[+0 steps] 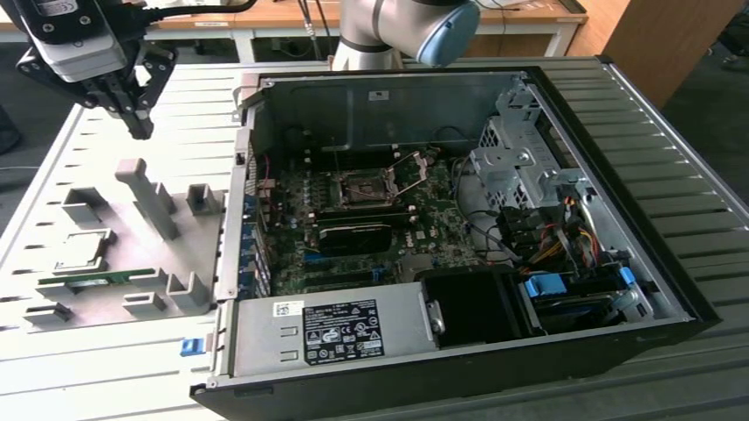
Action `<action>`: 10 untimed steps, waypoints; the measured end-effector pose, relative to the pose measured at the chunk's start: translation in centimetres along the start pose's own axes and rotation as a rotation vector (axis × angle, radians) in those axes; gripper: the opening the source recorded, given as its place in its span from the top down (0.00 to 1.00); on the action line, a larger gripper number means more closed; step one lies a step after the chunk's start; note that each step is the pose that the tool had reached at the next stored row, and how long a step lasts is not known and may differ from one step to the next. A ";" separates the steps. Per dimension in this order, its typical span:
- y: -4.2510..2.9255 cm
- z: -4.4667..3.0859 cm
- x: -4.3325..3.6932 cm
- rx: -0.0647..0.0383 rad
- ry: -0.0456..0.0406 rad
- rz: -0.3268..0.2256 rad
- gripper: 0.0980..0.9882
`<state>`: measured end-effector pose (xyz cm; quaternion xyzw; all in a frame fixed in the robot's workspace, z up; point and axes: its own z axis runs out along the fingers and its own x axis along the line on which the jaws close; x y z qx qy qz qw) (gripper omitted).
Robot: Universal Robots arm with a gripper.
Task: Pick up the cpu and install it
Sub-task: 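Reach for the cpu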
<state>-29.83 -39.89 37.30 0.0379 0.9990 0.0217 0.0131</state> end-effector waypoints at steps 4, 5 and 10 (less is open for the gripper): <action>-0.01 0.02 0.18 0.000 0.0000 0.000 0.99; -0.02 0.03 0.22 0.000 -0.0001 0.000 0.99; -0.03 0.05 0.42 0.000 0.0000 0.000 0.99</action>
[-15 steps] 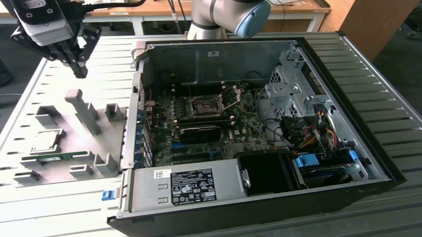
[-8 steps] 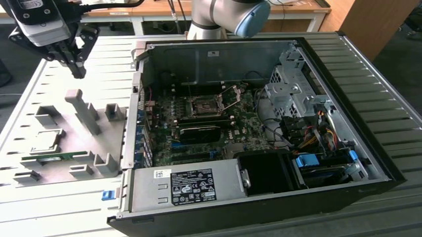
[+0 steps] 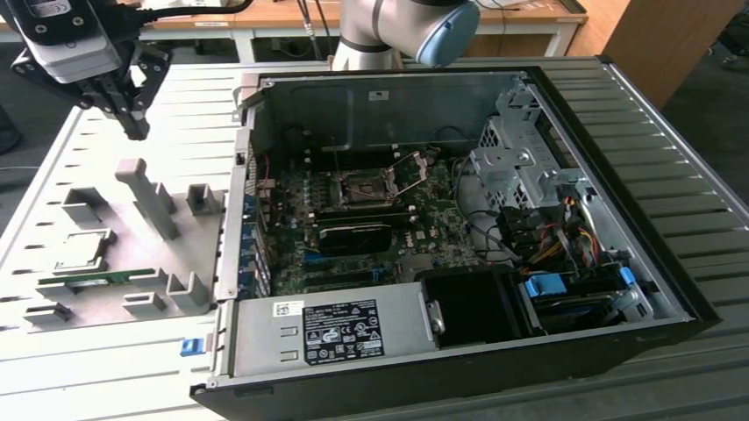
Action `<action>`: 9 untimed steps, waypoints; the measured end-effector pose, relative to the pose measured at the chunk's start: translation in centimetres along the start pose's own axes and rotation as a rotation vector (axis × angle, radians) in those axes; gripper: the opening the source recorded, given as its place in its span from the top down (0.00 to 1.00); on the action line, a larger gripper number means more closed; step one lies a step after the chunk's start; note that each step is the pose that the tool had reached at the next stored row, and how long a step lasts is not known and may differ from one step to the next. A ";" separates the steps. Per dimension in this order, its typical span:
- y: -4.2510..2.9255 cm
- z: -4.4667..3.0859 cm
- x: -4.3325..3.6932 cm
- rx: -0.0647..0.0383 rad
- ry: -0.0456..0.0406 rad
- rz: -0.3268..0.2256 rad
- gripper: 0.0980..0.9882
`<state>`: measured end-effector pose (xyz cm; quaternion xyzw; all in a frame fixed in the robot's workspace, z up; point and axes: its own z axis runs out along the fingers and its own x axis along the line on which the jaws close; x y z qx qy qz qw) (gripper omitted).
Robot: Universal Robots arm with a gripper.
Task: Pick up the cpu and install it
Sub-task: 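Reach for the cpu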
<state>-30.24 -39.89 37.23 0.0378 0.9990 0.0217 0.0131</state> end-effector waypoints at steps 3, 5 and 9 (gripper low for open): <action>-0.02 0.01 0.19 0.000 0.0000 0.000 0.99; -0.03 0.02 0.36 0.000 0.0001 0.000 0.99; -0.06 0.04 0.80 0.000 0.0000 0.000 0.99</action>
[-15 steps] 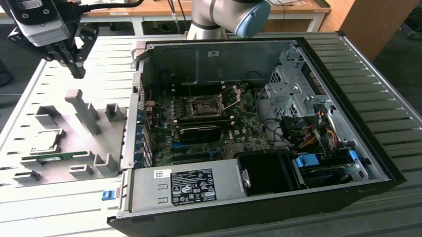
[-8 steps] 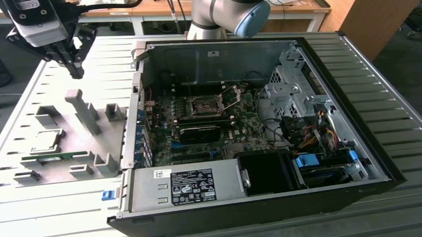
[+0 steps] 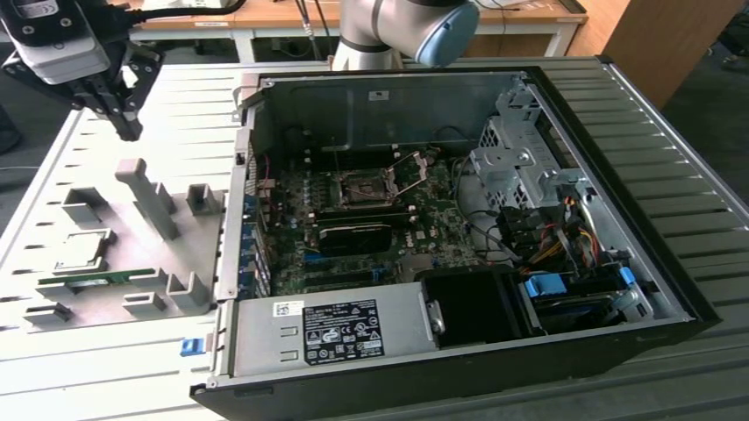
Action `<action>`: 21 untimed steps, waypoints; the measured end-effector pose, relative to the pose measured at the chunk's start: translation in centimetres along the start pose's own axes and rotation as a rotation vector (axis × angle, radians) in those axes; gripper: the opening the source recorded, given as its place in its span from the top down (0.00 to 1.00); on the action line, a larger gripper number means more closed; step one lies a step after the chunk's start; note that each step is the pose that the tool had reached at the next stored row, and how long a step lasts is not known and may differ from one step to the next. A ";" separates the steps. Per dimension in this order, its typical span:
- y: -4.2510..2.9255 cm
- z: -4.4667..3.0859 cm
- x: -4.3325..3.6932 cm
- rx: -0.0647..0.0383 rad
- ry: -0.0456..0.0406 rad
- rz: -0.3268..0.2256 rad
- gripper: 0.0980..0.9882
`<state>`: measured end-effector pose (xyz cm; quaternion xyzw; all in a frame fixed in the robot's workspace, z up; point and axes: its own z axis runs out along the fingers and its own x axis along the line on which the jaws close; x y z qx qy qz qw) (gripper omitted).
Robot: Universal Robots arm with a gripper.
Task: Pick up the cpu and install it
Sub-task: 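Reach for the cpu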
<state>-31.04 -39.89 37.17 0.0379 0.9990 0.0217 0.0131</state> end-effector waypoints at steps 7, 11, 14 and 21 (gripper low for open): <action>-0.06 0.11 0.64 0.000 0.0004 0.000 0.99; -0.09 0.17 1.06 0.000 0.0006 0.000 0.99; -0.12 0.22 1.37 0.000 0.0006 0.000 0.99; -0.18 0.31 2.12 0.000 0.0008 0.000 0.99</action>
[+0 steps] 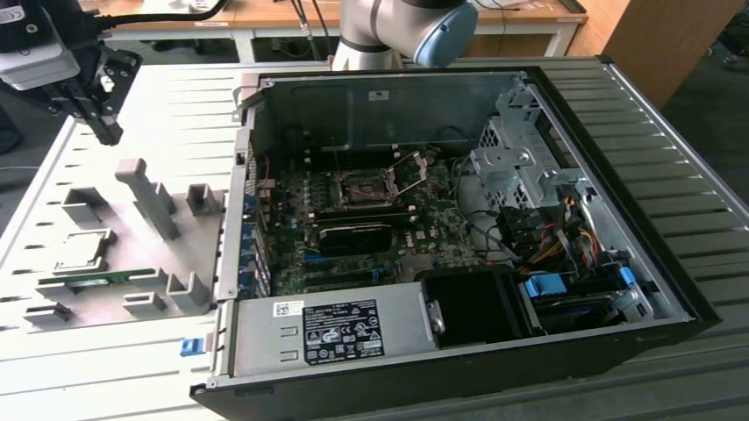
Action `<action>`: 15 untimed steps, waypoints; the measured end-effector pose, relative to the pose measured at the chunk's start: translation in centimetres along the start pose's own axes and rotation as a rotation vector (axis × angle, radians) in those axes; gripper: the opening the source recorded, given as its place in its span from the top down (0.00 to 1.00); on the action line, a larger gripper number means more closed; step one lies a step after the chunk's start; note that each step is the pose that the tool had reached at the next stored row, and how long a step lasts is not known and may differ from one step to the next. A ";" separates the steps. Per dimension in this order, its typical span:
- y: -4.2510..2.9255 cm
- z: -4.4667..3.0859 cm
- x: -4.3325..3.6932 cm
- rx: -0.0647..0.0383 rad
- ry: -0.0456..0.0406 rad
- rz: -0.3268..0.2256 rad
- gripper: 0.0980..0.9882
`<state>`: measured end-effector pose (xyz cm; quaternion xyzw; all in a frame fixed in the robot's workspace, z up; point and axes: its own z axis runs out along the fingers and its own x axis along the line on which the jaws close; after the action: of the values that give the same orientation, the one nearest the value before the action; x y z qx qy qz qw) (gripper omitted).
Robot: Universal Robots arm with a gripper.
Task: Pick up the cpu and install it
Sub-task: 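Reach for the cpu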
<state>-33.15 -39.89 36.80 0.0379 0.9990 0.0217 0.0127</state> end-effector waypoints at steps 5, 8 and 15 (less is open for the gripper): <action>-0.04 0.05 0.53 0.000 0.0001 0.000 0.99; -0.07 0.08 0.93 0.000 0.0002 0.000 0.99; -0.16 0.14 2.05 0.000 0.0009 0.000 0.99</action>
<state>-35.20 -39.89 36.61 0.0379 0.9990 0.0217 0.0122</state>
